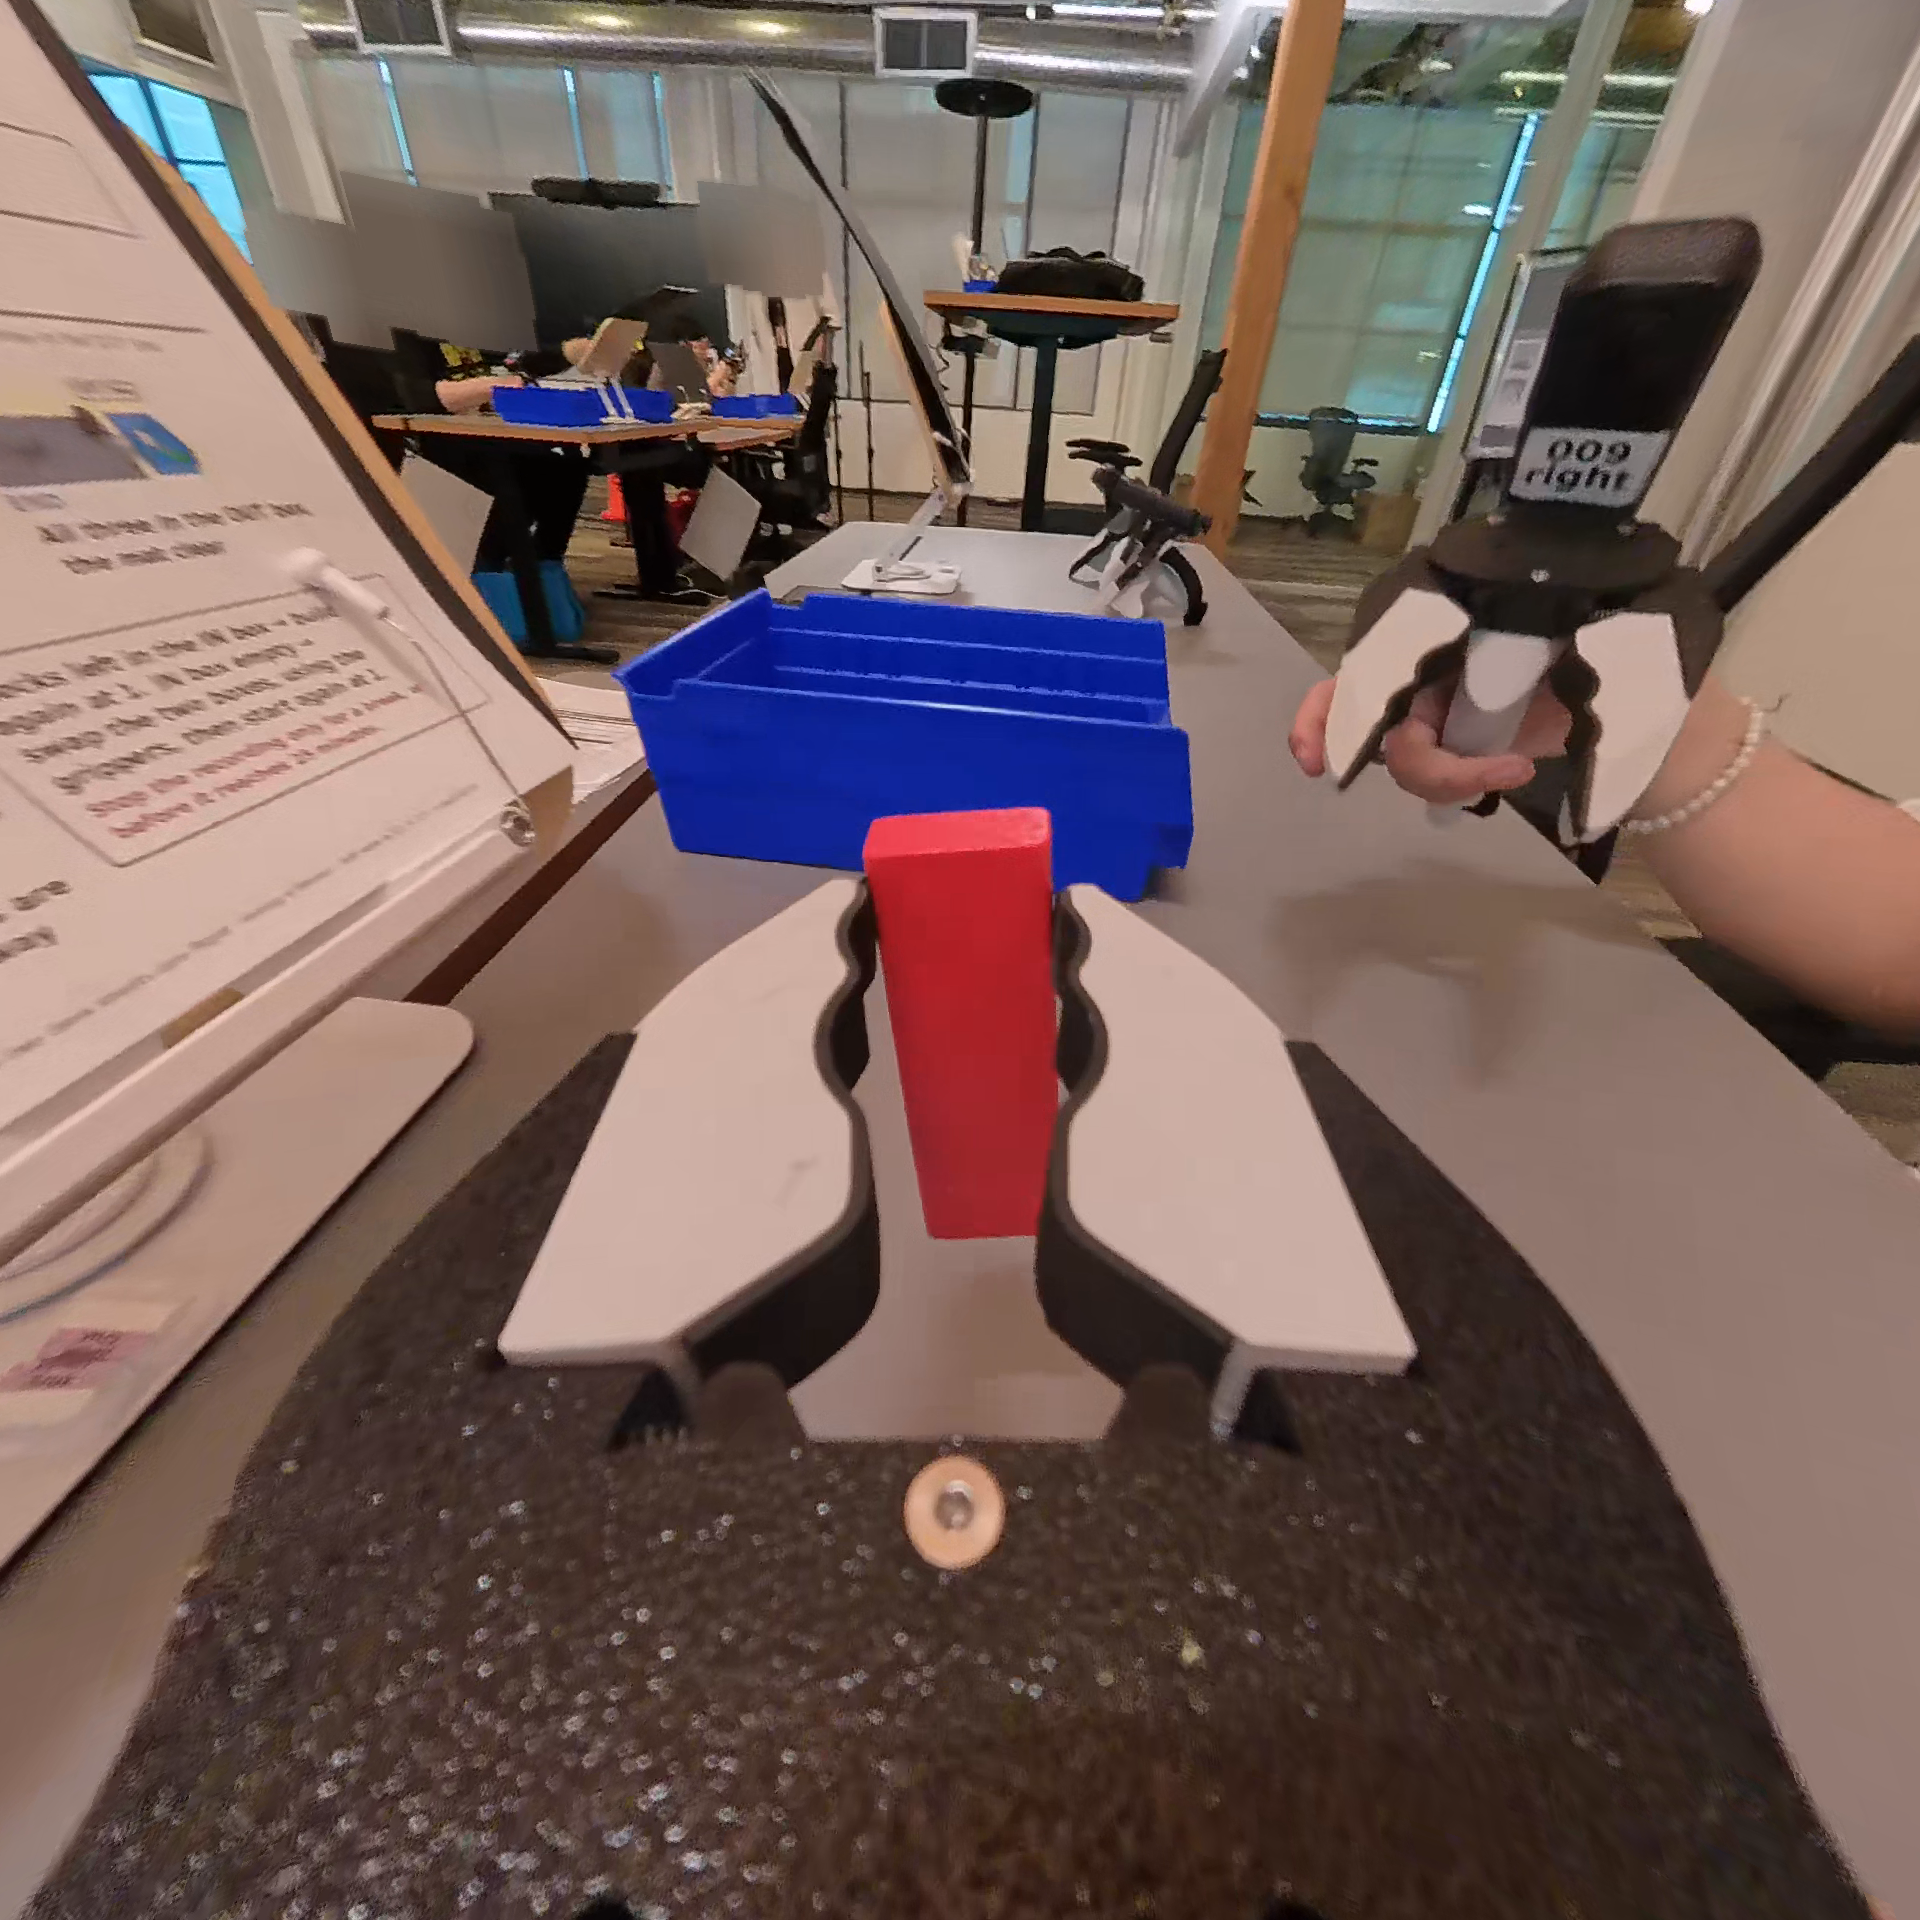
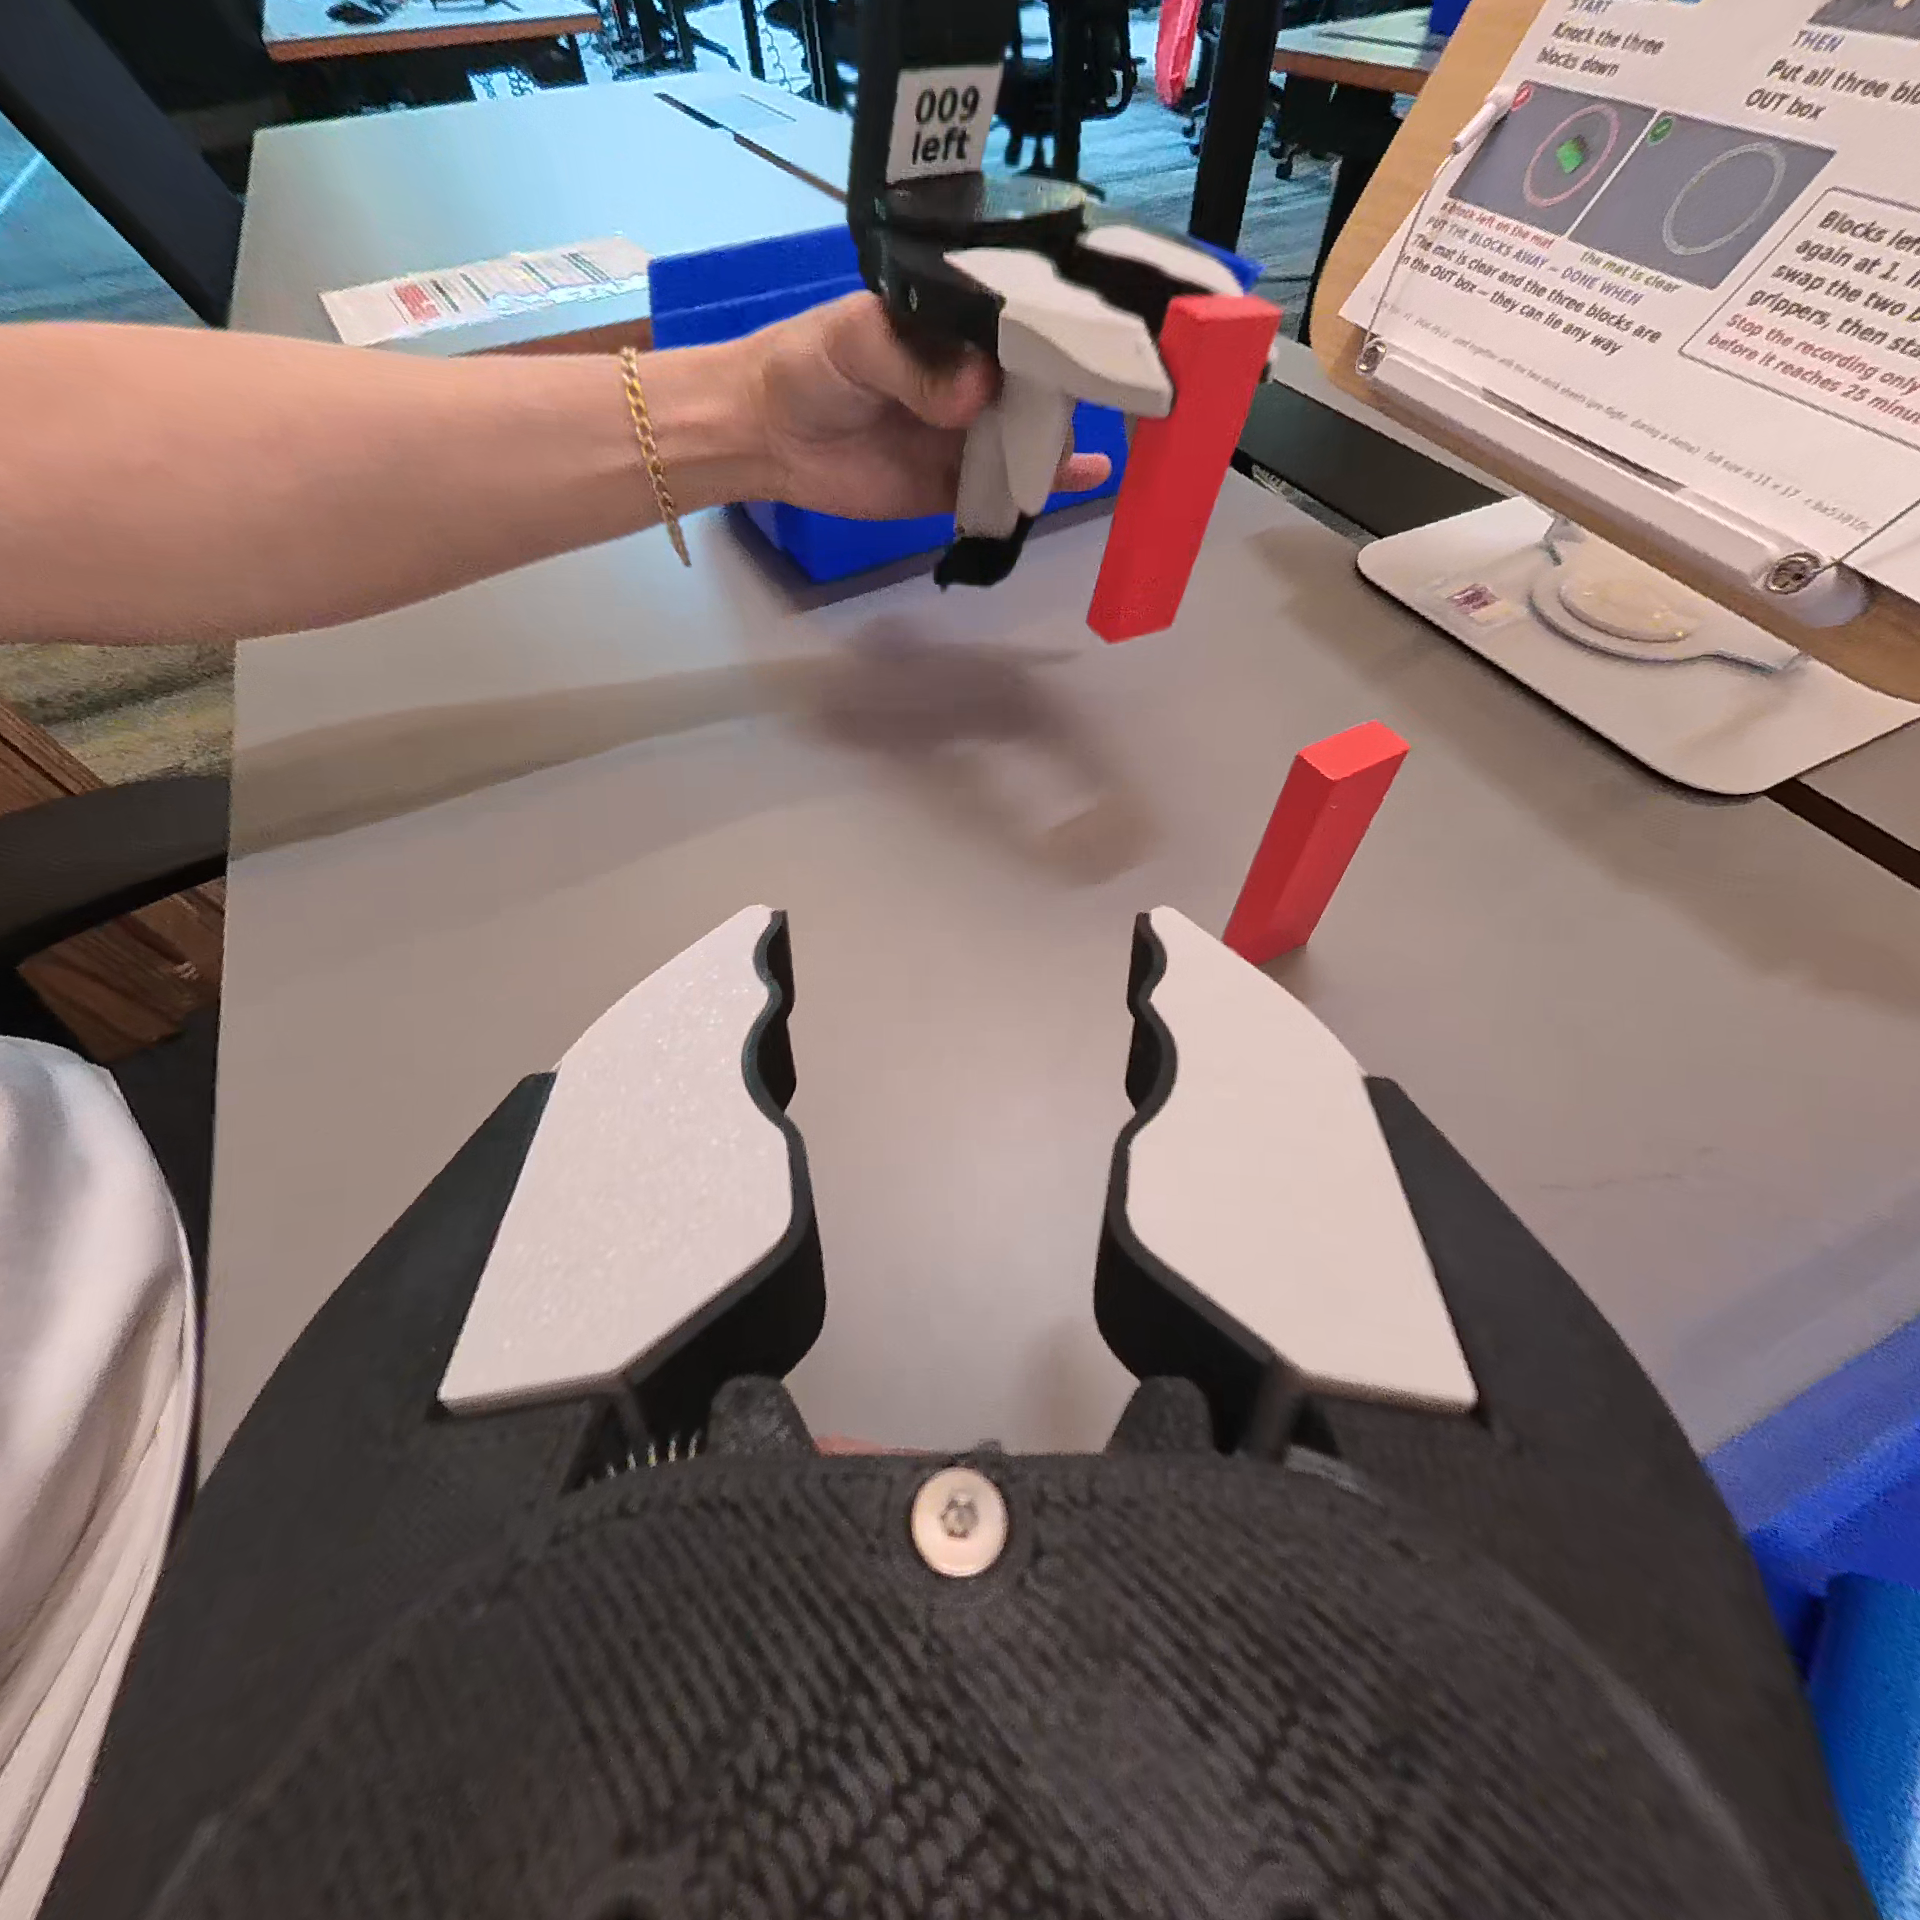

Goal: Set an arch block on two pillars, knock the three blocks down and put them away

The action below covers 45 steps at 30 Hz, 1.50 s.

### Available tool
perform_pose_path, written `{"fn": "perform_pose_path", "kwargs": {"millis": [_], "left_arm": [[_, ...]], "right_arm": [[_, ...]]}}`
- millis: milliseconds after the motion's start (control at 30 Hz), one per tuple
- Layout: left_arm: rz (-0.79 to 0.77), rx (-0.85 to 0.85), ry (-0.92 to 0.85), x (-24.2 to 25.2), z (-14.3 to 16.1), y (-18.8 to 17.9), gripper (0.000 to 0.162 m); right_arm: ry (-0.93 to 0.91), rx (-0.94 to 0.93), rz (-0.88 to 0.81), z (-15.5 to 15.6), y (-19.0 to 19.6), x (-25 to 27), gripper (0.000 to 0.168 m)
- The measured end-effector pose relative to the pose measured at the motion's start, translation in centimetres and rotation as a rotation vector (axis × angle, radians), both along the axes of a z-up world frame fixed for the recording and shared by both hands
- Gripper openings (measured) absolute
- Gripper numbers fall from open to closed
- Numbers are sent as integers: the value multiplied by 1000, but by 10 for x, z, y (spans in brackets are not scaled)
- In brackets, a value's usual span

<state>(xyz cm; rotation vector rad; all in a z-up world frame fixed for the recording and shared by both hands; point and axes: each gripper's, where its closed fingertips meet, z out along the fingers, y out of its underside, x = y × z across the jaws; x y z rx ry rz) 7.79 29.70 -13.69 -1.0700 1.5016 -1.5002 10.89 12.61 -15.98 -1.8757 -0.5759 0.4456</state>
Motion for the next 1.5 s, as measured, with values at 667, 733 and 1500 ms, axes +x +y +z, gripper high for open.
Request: {"fn": "perform_pose_path", "kwargs": {"millis": [667, 733, 1500], "left_arm": [[-98, 175, 154, 39, -69, -21, 32], [-98, 181, 162, 40, -72, -21, 32], [-72, 223, 188, 47, -84, -20, 32]], "right_arm": [[36, -33, -23, -11, -3, 17, 62], [36, -39, -26, -13, -3, 17, 62], [37, -55, -15, -18, -1, 14, 62]]}}
